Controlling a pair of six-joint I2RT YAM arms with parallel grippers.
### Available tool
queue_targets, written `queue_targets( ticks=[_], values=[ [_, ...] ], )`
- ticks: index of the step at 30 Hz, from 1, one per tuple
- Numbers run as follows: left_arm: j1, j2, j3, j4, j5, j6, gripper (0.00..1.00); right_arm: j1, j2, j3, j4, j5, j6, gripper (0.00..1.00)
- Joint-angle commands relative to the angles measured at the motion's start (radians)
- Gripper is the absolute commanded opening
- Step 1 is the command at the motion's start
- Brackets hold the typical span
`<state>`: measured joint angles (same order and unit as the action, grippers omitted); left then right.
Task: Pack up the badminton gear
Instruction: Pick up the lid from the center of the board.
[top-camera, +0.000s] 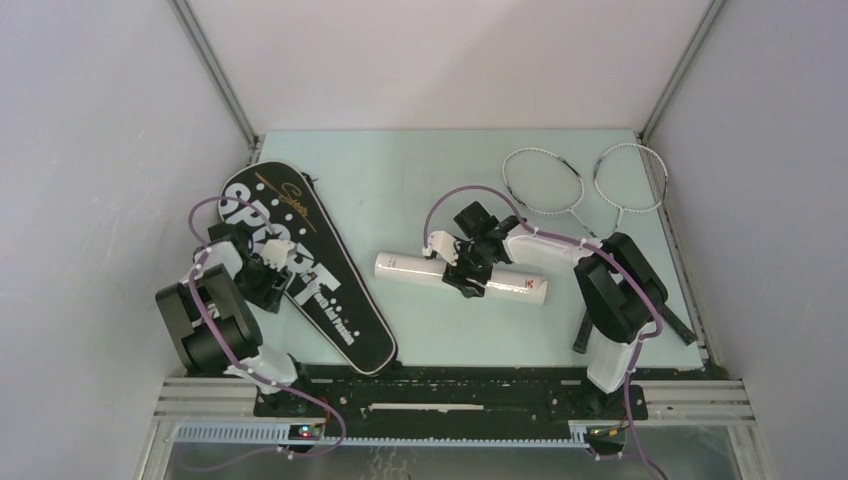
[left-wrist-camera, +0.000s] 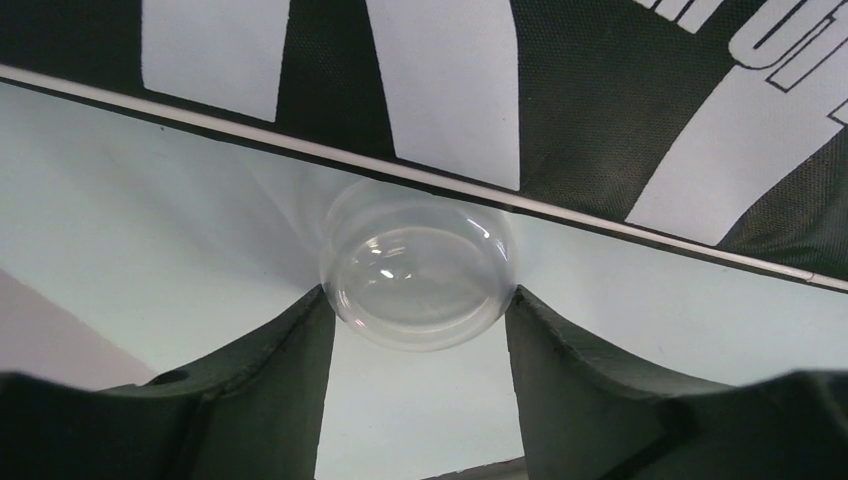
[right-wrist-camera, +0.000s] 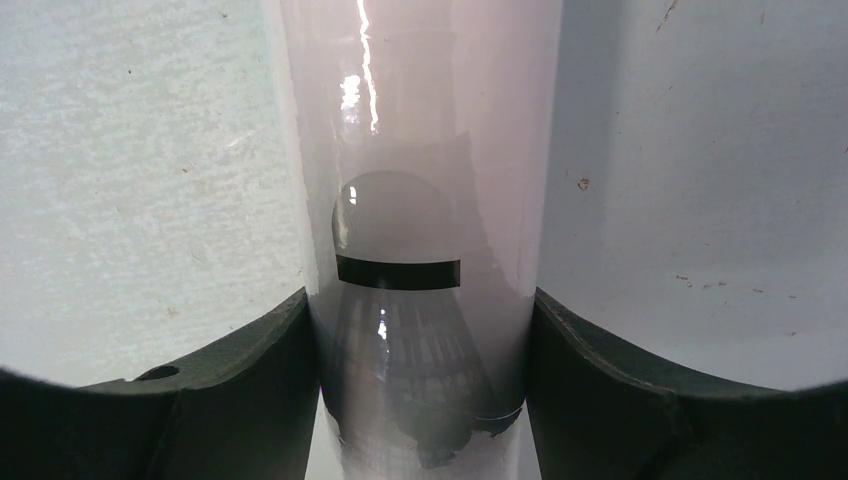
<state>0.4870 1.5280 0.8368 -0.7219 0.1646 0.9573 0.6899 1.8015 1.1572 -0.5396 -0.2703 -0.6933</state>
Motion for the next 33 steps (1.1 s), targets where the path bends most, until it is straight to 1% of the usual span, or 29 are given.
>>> queue_targets(
  ticks=[1,6,22,29,33],
  values=[
    [0.008,-0.003,-0.017,0.05,0.027,-0.01,0.58,0.013,-0.028,-0.011,-0.005,0.002,-0.012,0.05],
    [0.009,-0.049,-0.028,0.039,0.027,-0.01,0.56,0.014,-0.025,-0.01,-0.006,0.0,-0.012,0.05],
    [0.009,-0.151,-0.018,-0.033,0.023,0.008,0.55,0.016,-0.024,-0.01,-0.01,0.0,-0.015,0.05],
    [0.009,-0.229,-0.014,-0.098,0.035,0.027,0.55,0.017,-0.03,-0.011,-0.01,-0.002,-0.017,0.05],
    [0.005,-0.266,0.005,-0.14,0.066,0.029,0.55,0.016,-0.035,-0.01,-0.006,0.0,-0.012,0.05]
  ],
)
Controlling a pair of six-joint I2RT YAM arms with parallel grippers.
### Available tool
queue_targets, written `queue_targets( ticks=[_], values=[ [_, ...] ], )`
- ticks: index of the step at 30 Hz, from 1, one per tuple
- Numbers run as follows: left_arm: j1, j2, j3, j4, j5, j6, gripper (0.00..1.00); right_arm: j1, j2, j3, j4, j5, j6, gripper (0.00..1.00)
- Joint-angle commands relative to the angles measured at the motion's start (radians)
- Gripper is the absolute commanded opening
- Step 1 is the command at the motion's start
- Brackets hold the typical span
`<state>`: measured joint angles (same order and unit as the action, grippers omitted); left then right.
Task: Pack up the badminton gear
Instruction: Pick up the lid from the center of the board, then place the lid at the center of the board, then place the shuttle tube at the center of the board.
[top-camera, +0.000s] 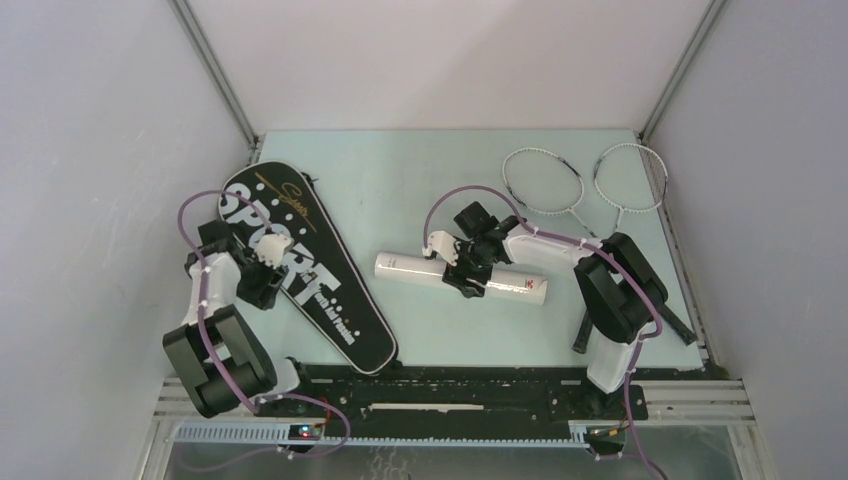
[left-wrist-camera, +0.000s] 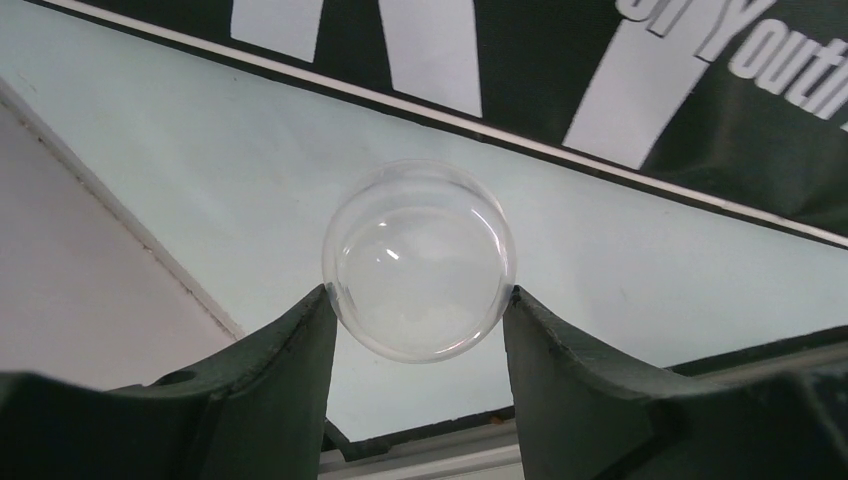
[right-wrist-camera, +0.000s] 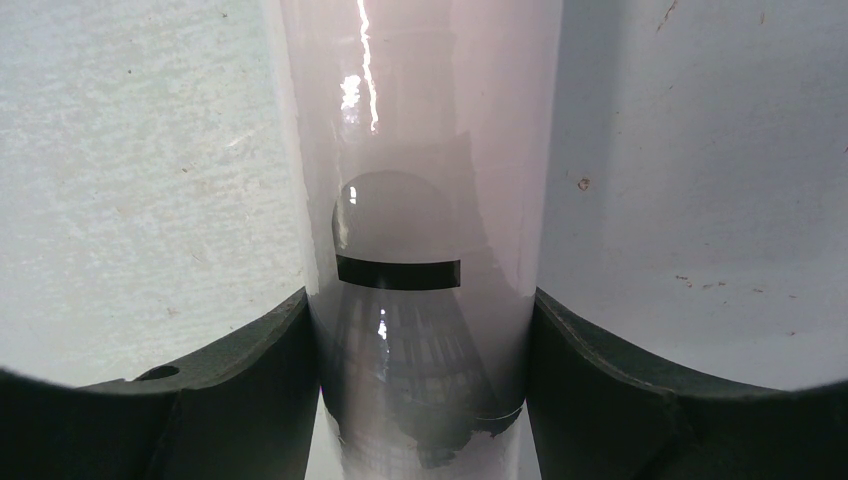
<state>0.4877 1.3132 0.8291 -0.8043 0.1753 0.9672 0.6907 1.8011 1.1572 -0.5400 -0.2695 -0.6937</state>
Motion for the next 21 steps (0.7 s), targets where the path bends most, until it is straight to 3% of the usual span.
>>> queue_targets(
  ticks=[1,5,10,17,21],
  values=[
    [-0.005,-0.062,0.016,-0.059,0.063,0.015,0.55,0.014,-0.037,-0.011,-0.003,-0.002,-0.009,0.04],
    [-0.093,-0.067,0.028,-0.035,0.083,-0.032,0.55,0.013,-0.05,-0.01,0.003,-0.002,-0.001,0.04],
    [-0.294,-0.01,0.087,0.036,0.066,-0.15,0.55,0.001,-0.062,-0.011,-0.005,0.0,0.002,0.04],
    [-0.551,0.186,0.277,0.11,0.015,-0.29,0.56,-0.077,-0.09,-0.01,-0.04,-0.037,0.001,0.02],
    [-0.643,0.311,0.38,0.094,0.022,-0.326,0.57,-0.109,-0.091,-0.01,-0.06,-0.036,0.008,0.02]
  ],
)
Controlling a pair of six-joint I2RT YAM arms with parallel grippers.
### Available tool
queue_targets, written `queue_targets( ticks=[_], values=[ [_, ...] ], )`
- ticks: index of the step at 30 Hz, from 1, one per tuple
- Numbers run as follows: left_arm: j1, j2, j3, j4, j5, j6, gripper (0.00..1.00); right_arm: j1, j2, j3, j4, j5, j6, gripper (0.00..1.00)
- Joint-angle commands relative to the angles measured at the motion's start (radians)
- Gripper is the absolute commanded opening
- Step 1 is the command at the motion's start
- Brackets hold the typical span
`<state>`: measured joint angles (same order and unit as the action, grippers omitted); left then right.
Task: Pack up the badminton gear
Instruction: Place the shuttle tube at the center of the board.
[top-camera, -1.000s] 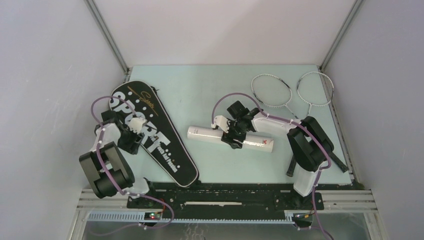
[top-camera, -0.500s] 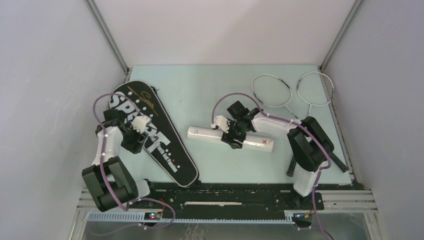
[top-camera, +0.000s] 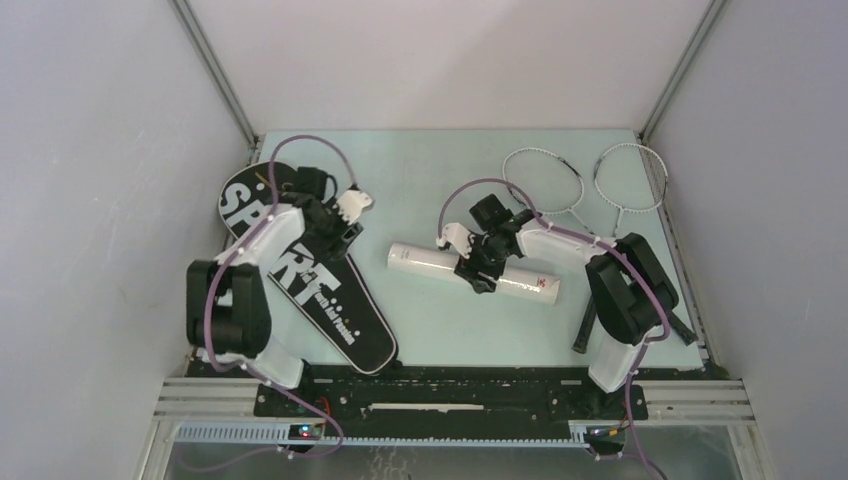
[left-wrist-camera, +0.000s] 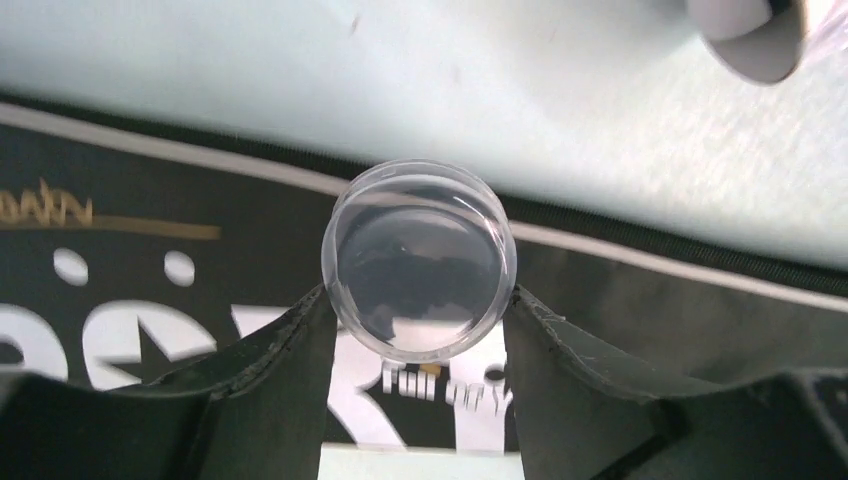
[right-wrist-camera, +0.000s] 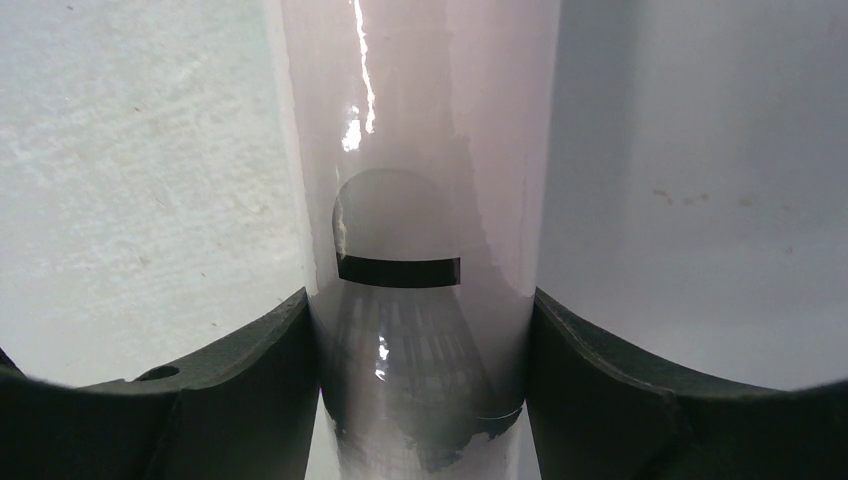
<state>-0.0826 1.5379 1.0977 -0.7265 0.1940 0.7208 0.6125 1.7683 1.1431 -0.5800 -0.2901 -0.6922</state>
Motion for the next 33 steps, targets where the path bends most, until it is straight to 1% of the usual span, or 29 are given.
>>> queue_targets(
  ticks=[1,8,12,13,14,16,18,22,25,29,31,33],
  values=[
    [-0.089,0.111,0.131,0.011,0.019,-0.087,0.57,-0.039,-0.053,0.004,-0.029,-0.011,0.007,0.02],
    [-0.179,0.261,0.245,0.004,0.024,-0.116,0.62,-0.083,-0.038,0.003,-0.052,-0.009,0.02,0.02],
    [-0.2,0.342,0.321,-0.027,0.04,-0.128,0.64,-0.082,-0.029,0.003,-0.06,0.003,0.021,0.02],
    [-0.205,0.364,0.34,-0.037,0.055,-0.13,0.66,-0.076,-0.025,0.003,-0.058,0.015,0.023,0.02],
    [-0.205,0.365,0.341,-0.037,0.057,-0.132,0.66,-0.076,-0.025,0.004,-0.057,0.018,0.023,0.02],
    [-0.207,0.37,0.34,-0.035,0.077,-0.139,0.72,-0.073,-0.022,0.003,-0.054,0.027,0.026,0.02],
    [-0.21,0.377,0.334,-0.034,0.085,-0.144,0.8,-0.071,-0.018,0.003,-0.058,0.035,0.026,0.02],
    [-0.209,0.365,0.304,-0.01,0.073,-0.139,0.9,-0.071,-0.018,0.003,-0.067,0.051,0.025,0.02],
    [-0.205,0.333,0.281,0.016,0.077,-0.147,0.95,-0.071,-0.024,0.004,-0.064,0.055,0.029,0.02],
    [-0.184,0.331,0.3,0.008,0.12,-0.178,0.96,-0.064,-0.02,0.004,-0.059,0.067,0.034,0.02],
    [-0.168,0.347,0.325,-0.006,0.144,-0.203,0.95,-0.059,-0.014,0.003,-0.055,0.088,0.036,0.04],
    [-0.151,0.362,0.344,-0.015,0.161,-0.232,0.93,-0.057,-0.011,0.004,-0.047,0.107,0.041,0.05]
  ],
)
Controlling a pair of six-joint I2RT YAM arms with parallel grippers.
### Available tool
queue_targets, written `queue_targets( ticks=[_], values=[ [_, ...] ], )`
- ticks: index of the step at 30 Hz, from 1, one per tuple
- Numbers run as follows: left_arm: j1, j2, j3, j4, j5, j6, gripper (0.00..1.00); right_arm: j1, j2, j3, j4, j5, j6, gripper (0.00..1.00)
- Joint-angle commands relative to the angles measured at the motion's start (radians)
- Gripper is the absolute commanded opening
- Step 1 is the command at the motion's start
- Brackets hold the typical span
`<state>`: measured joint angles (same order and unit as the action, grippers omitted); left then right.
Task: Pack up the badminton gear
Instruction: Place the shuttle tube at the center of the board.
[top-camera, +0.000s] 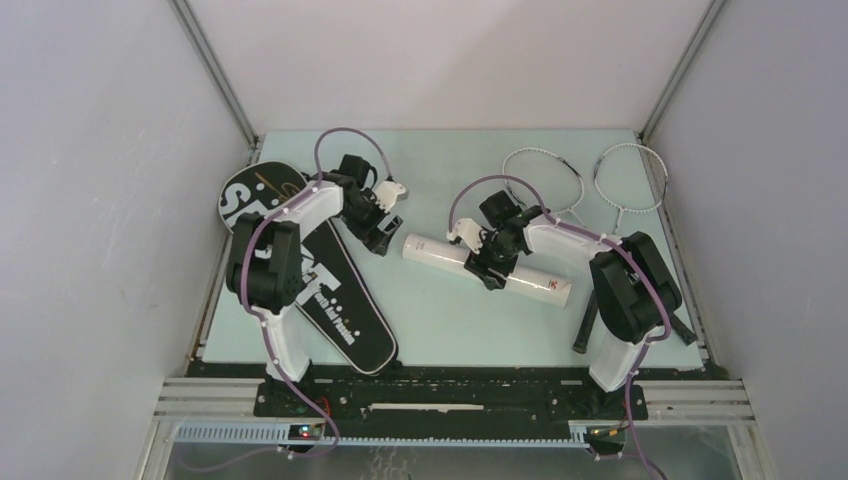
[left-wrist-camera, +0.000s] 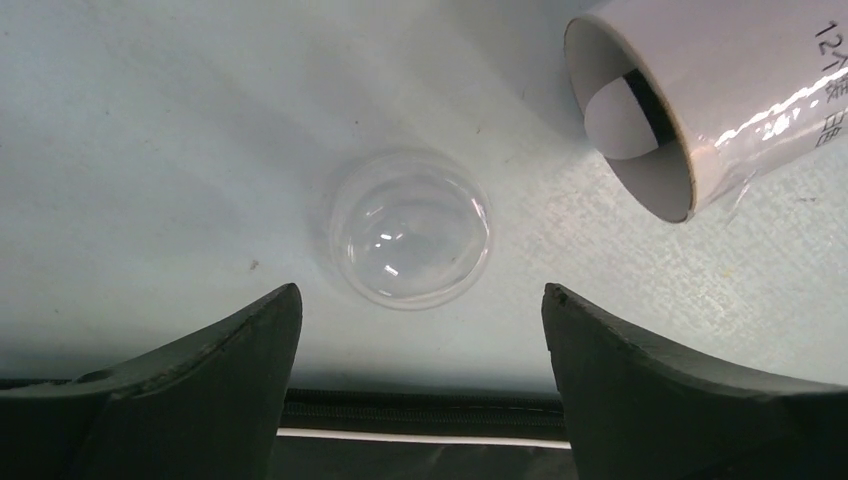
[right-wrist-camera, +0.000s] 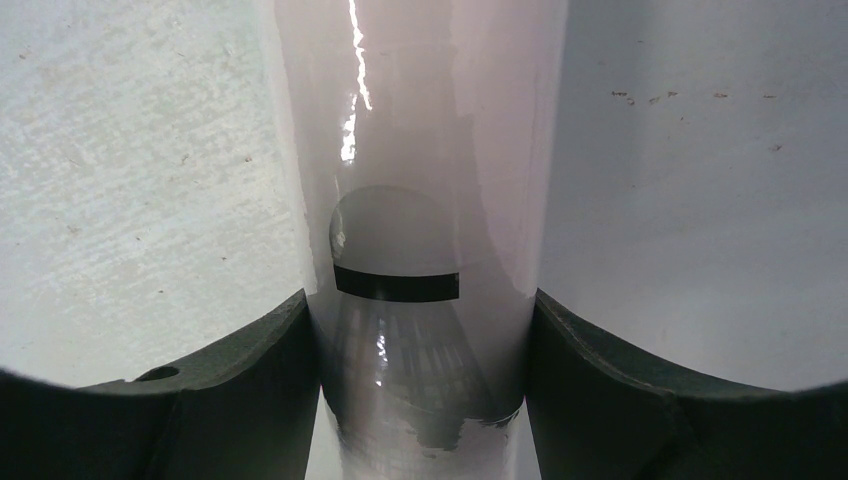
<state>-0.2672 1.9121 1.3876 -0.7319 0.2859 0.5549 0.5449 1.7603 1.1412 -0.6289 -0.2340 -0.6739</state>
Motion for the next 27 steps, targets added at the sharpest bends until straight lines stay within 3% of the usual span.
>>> queue_targets(
  ticks=[1,5,7,11,16,20,27],
  values=[
    [0.042,-0.008,0.06,-0.009,0.076,-0.082,0.92,0.01,0.0,0.006,0.009,0.065,0.025,0.06],
    [0.083,0.003,0.073,-0.003,0.135,-0.154,0.89,0.013,0.017,0.006,0.009,0.124,0.014,0.11],
    [0.111,-0.002,0.072,0.004,0.173,-0.187,0.88,0.011,0.021,0.006,0.002,0.127,0.01,0.18],
    [0.138,-0.037,0.054,0.029,0.204,-0.216,0.89,0.037,0.002,0.006,-0.003,0.124,0.002,0.59],
    [0.197,-0.103,0.036,0.046,0.274,-0.236,0.92,0.089,-0.01,0.105,-0.005,0.121,0.017,0.83],
    [0.261,-0.193,0.001,0.068,0.258,-0.227,0.98,0.115,0.034,0.307,-0.065,0.074,0.04,0.93],
    [0.377,-0.339,-0.075,0.125,0.247,-0.262,1.0,0.202,0.22,0.66,-0.188,0.019,0.066,0.99]
  ],
)
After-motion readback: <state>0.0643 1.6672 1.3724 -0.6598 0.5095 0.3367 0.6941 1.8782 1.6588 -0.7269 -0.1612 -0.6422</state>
